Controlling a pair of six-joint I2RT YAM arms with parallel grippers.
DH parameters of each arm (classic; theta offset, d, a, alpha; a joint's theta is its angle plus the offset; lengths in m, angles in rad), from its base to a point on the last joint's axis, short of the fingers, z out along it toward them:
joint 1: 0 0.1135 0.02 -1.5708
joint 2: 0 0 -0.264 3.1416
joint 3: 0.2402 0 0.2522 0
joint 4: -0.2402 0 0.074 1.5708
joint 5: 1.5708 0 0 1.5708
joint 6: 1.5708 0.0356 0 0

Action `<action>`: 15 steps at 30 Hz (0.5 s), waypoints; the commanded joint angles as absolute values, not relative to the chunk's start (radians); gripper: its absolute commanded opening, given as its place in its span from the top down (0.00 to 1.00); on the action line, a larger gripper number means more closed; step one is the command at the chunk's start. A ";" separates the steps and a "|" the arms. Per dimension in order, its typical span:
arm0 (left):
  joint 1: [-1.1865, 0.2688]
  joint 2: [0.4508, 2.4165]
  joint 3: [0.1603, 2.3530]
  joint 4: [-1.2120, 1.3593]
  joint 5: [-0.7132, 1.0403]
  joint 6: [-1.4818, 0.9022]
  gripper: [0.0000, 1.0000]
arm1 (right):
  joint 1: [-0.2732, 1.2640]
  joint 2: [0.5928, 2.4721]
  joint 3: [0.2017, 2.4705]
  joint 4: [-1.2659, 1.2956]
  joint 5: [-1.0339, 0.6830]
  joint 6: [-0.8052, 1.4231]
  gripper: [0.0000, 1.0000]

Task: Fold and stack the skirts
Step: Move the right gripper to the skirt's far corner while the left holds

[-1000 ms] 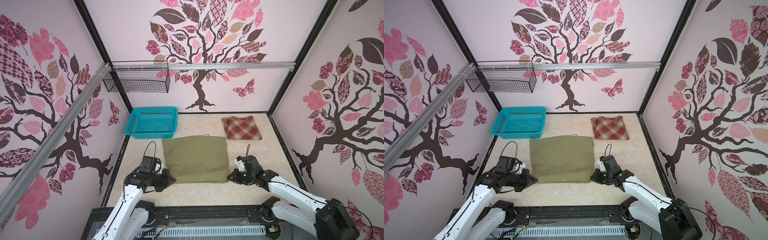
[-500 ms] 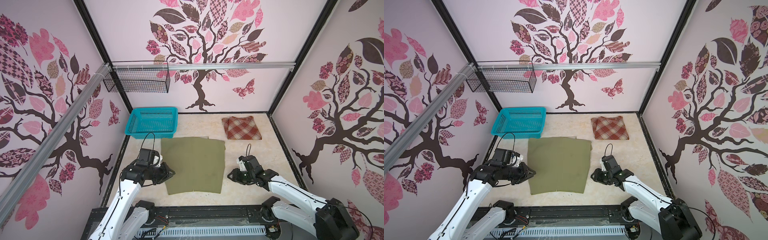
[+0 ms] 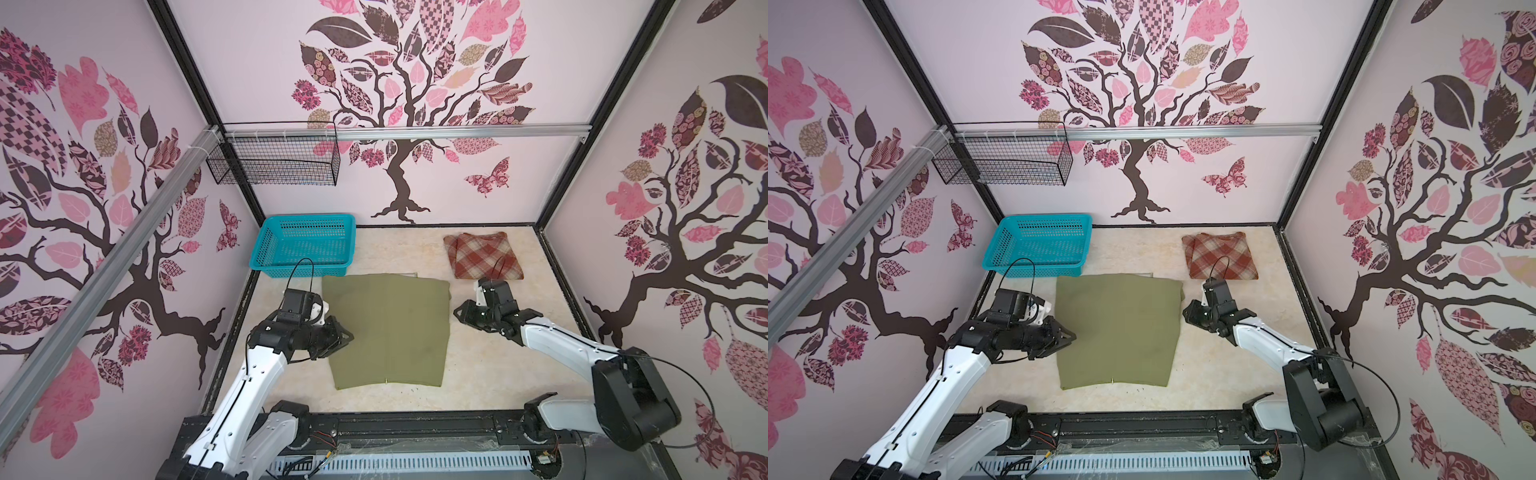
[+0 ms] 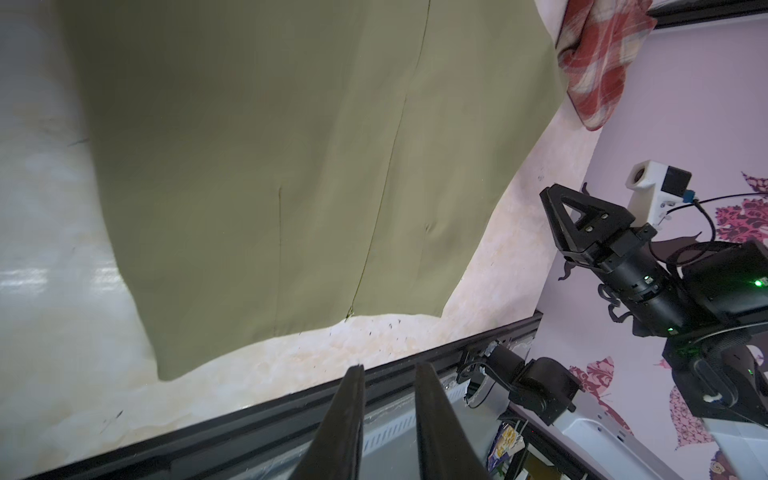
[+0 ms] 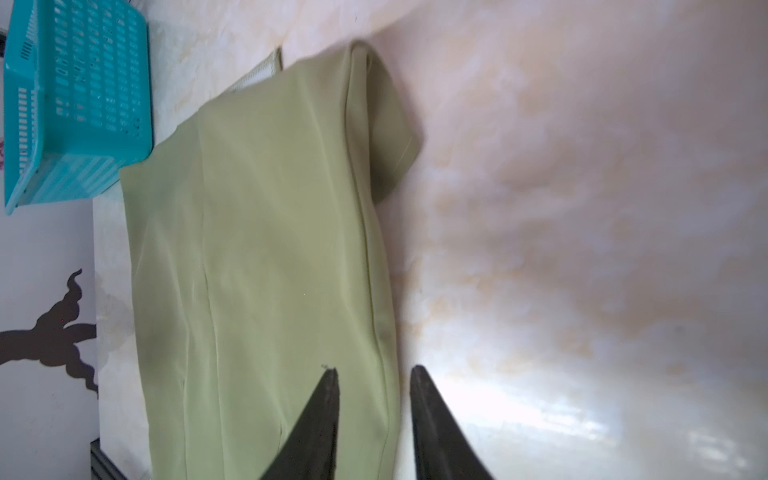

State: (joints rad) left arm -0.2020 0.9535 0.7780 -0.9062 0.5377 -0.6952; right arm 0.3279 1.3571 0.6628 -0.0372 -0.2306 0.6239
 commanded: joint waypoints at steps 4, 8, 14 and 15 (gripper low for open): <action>-0.212 1.070 0.697 -0.648 0.579 -0.726 0.76 | 0.319 1.508 0.812 0.046 -0.207 0.551 0.37; -0.225 1.166 0.667 -0.555 0.598 -0.732 0.77 | 0.313 1.611 0.889 0.074 -0.240 0.552 0.38; -0.241 1.243 0.635 -0.472 0.612 -0.746 0.77 | 0.296 1.758 1.009 0.067 -0.253 0.566 0.44; -0.241 1.250 0.635 -0.472 0.612 -0.741 0.77 | 0.295 1.781 1.027 0.062 -0.260 0.565 0.46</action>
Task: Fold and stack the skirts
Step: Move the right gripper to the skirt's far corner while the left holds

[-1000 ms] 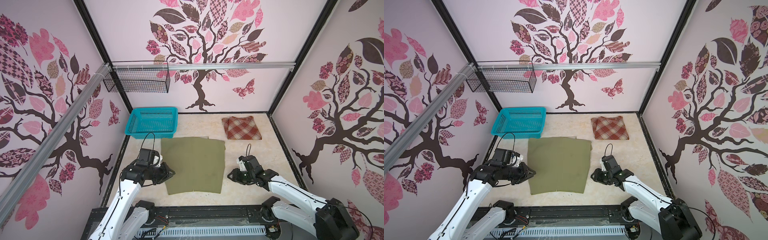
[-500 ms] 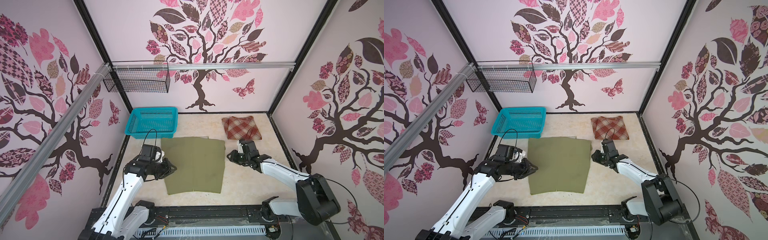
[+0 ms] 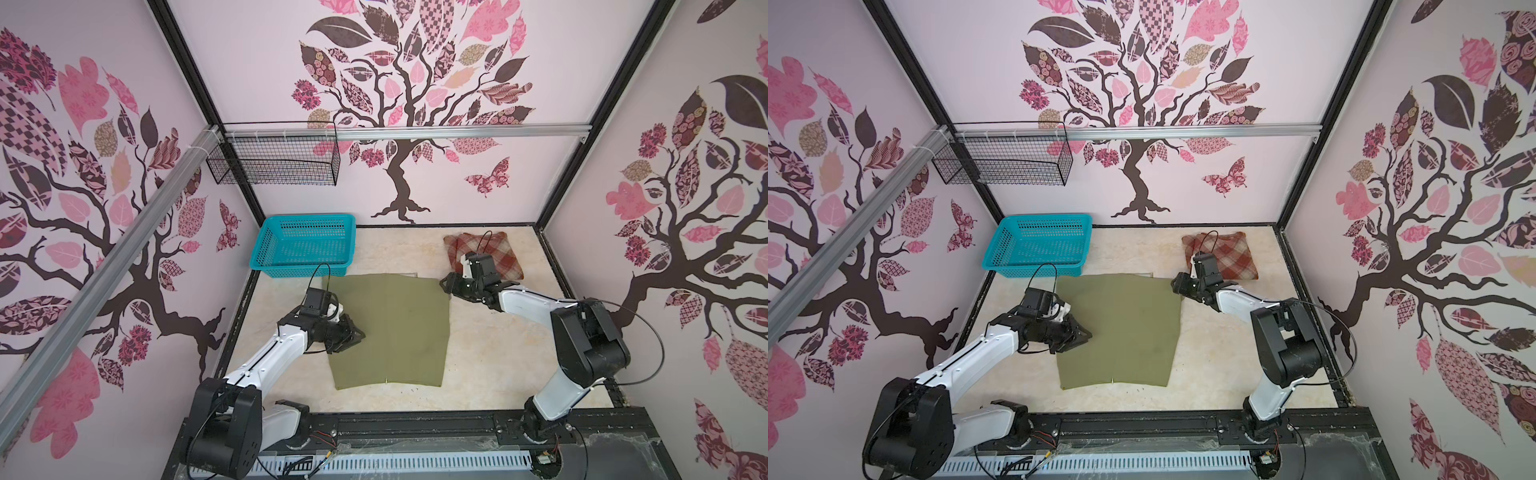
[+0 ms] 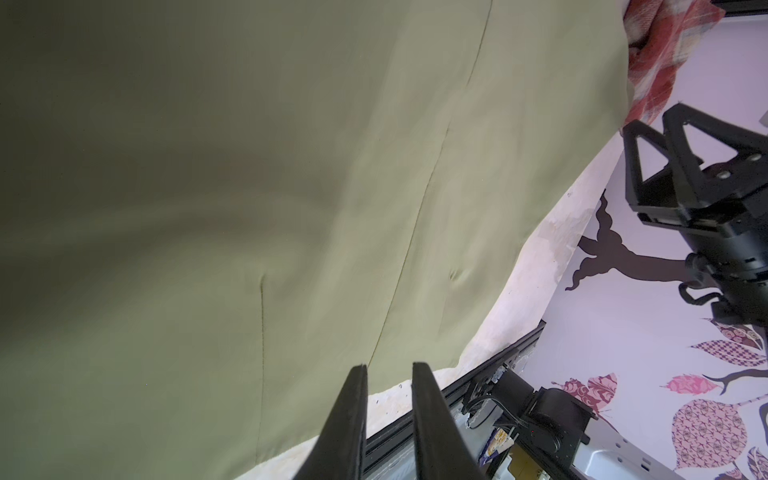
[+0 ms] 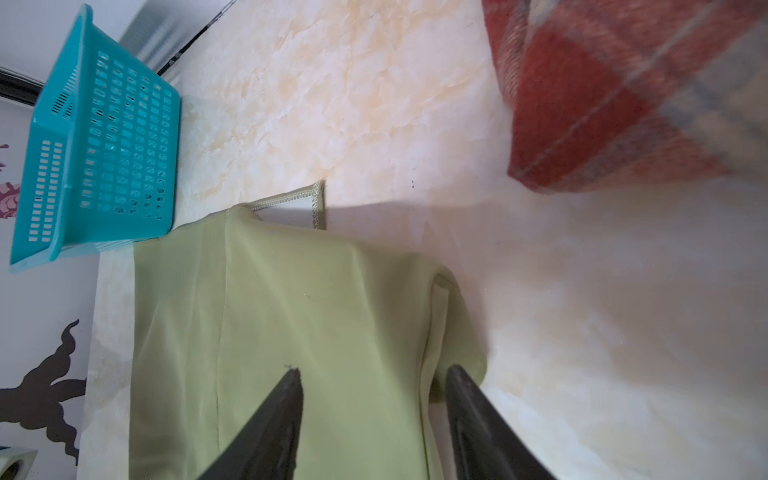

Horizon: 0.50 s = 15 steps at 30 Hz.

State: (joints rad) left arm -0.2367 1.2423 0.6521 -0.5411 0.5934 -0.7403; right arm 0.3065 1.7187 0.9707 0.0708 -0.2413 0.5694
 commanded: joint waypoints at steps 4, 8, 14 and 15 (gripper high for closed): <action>-0.241 1.273 0.640 -0.475 0.616 -0.726 0.77 | 0.295 1.847 1.091 0.032 -0.270 0.560 0.56; -0.241 1.294 0.644 -0.472 0.621 -0.717 0.78 | 0.295 1.882 1.130 0.000 -0.280 0.547 0.58; -0.241 1.313 0.647 -0.464 0.626 -0.709 0.78 | 0.294 1.838 1.111 -0.047 -0.188 0.538 0.46; -0.240 1.315 0.647 -0.463 0.626 -0.707 0.77 | 0.295 1.825 1.101 -0.052 -0.172 0.538 0.44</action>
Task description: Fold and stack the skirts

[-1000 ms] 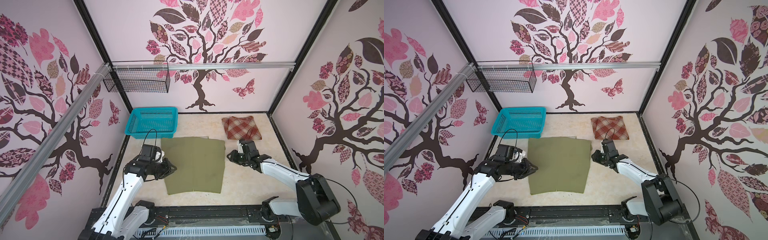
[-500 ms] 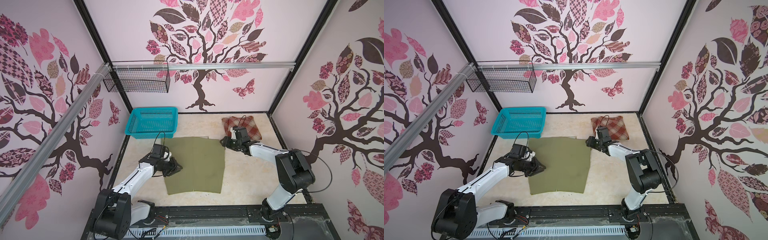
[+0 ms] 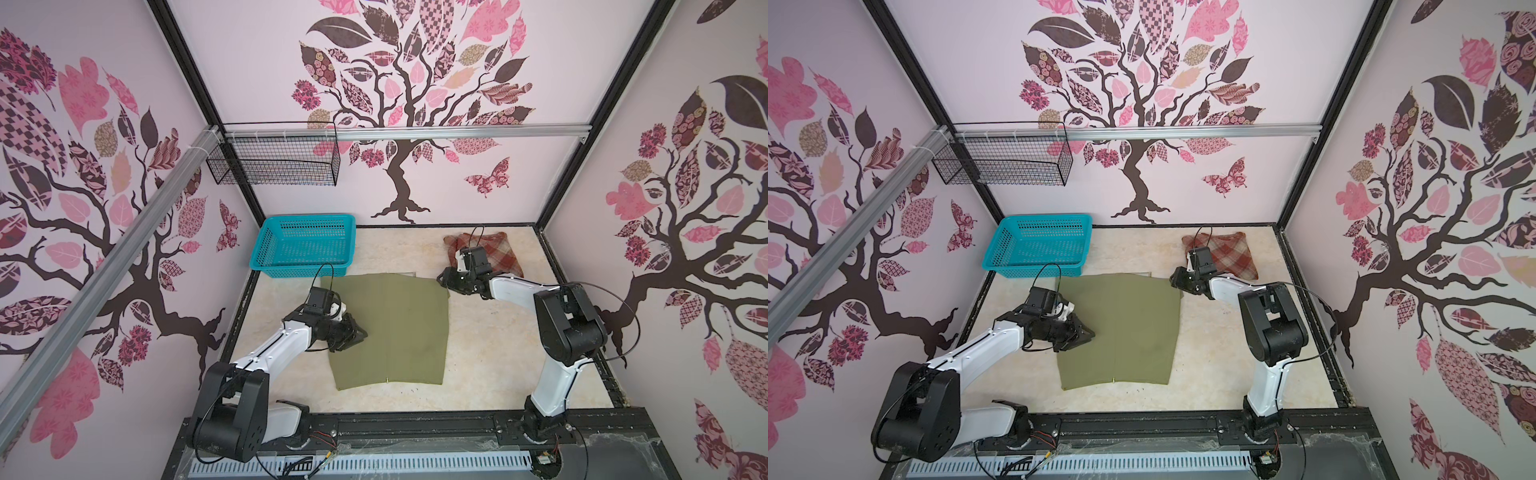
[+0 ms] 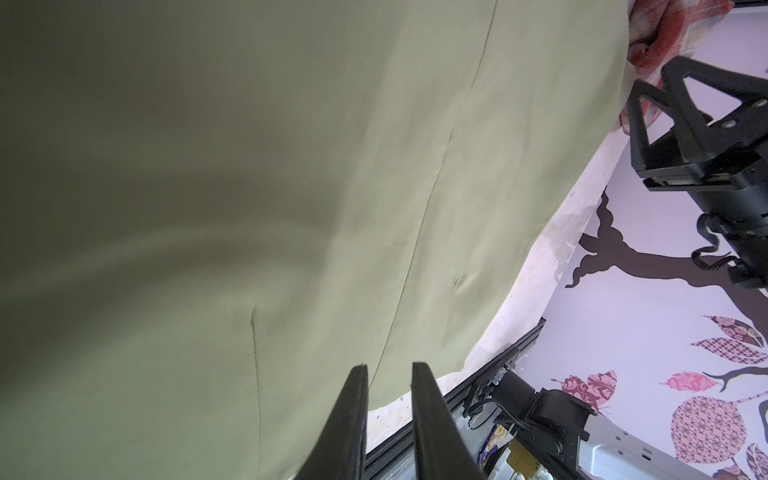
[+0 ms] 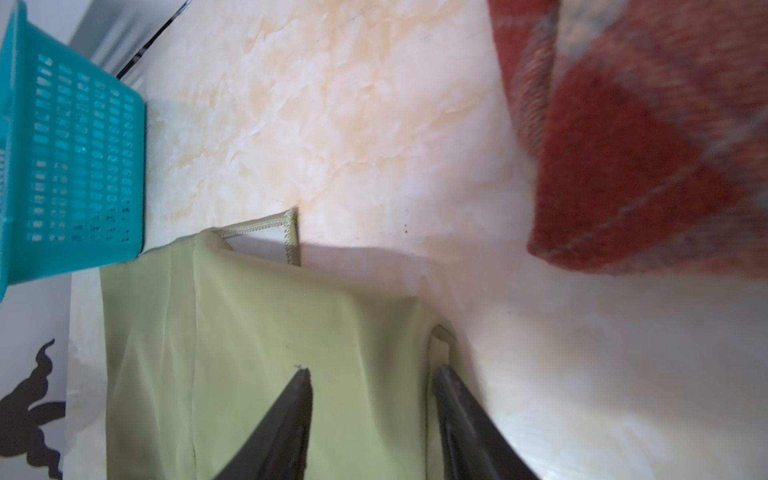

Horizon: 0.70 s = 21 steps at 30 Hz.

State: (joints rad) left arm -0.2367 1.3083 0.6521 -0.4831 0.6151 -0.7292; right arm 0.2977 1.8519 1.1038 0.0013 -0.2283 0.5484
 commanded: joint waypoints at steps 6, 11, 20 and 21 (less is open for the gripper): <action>-0.241 1.340 0.630 -0.443 0.626 -0.704 0.78 | 0.295 1.842 1.098 -0.033 -0.194 0.535 0.46; -0.241 1.339 0.617 -0.442 0.627 -0.703 0.78 | 0.295 1.901 1.120 0.025 -0.256 0.544 0.69; -0.241 1.334 0.613 -0.444 0.620 -0.710 0.78 | 0.310 1.872 1.146 0.008 -0.223 0.484 1.00; -0.241 1.336 0.615 -0.442 0.620 -0.710 0.78 | 0.325 1.855 1.142 -0.001 -0.192 0.465 1.00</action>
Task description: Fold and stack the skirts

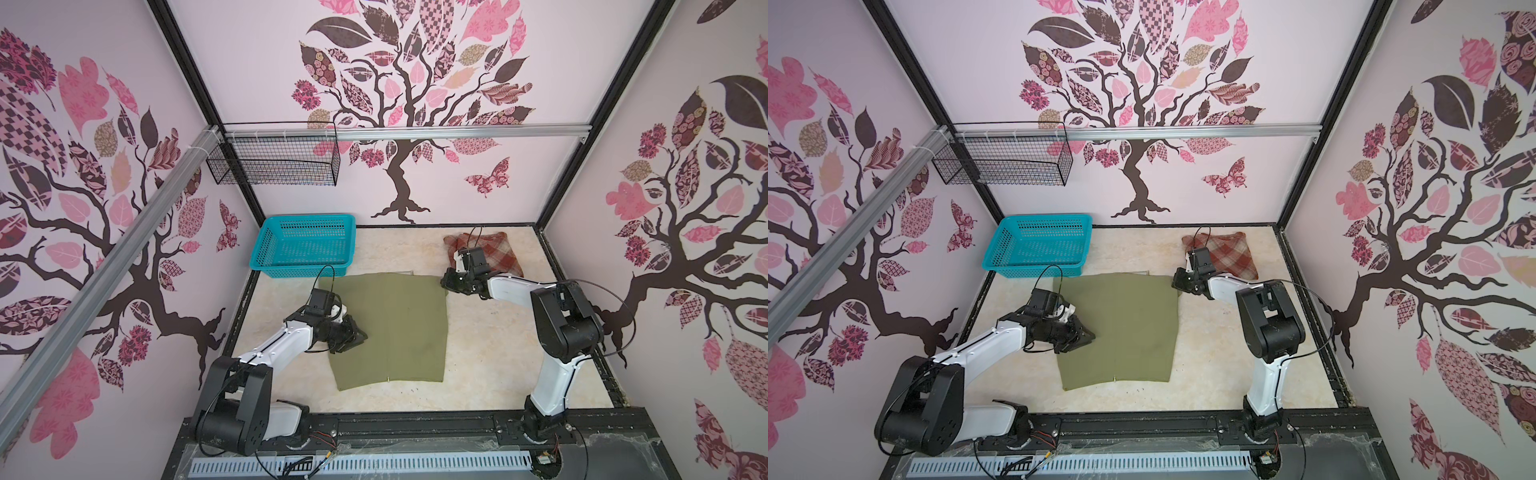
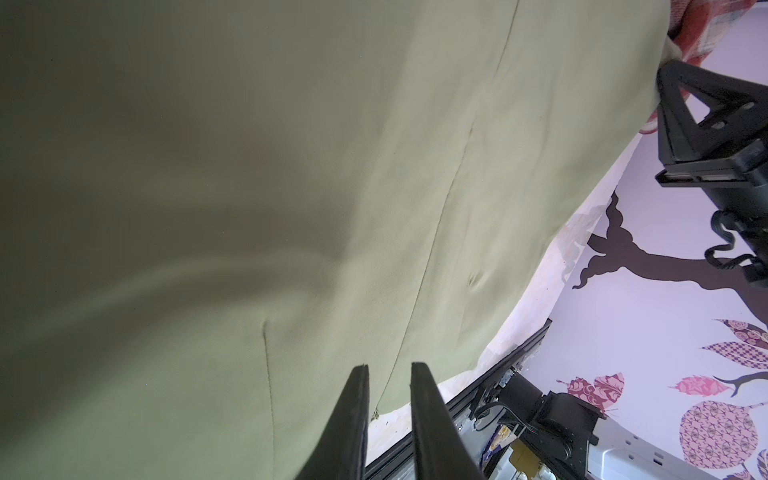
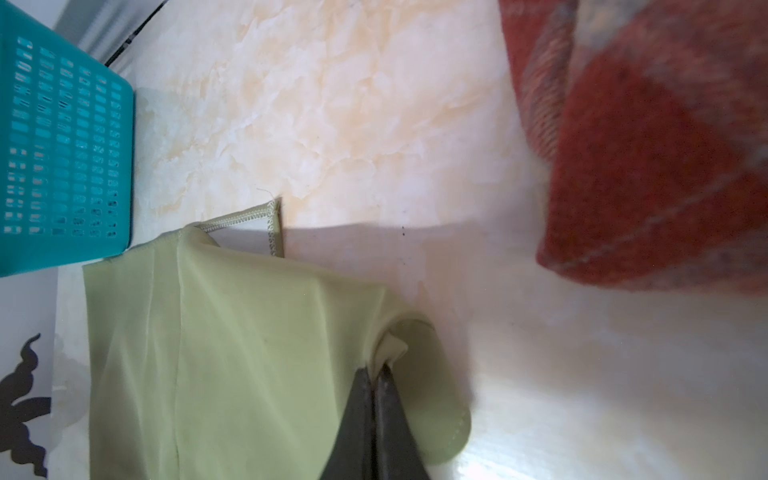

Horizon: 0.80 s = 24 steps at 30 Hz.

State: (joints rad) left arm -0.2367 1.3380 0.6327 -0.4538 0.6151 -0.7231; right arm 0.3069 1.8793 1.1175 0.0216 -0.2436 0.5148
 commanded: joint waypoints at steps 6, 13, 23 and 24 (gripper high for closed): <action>-0.241 1.355 0.620 -0.442 0.617 -0.703 0.78 | 0.449 1.775 1.110 -0.042 -0.036 0.369 1.00; -0.240 1.355 0.620 -0.446 0.612 -0.701 0.78 | 0.473 1.726 0.991 -0.010 -0.060 0.399 1.00; -0.240 1.361 0.623 -0.453 0.606 -0.701 0.78 | 0.474 1.668 0.902 -0.035 -0.167 0.450 1.00; -0.240 1.363 0.622 -0.451 0.604 -0.701 0.78 | 0.475 1.658 0.885 -0.026 -0.187 0.460 1.00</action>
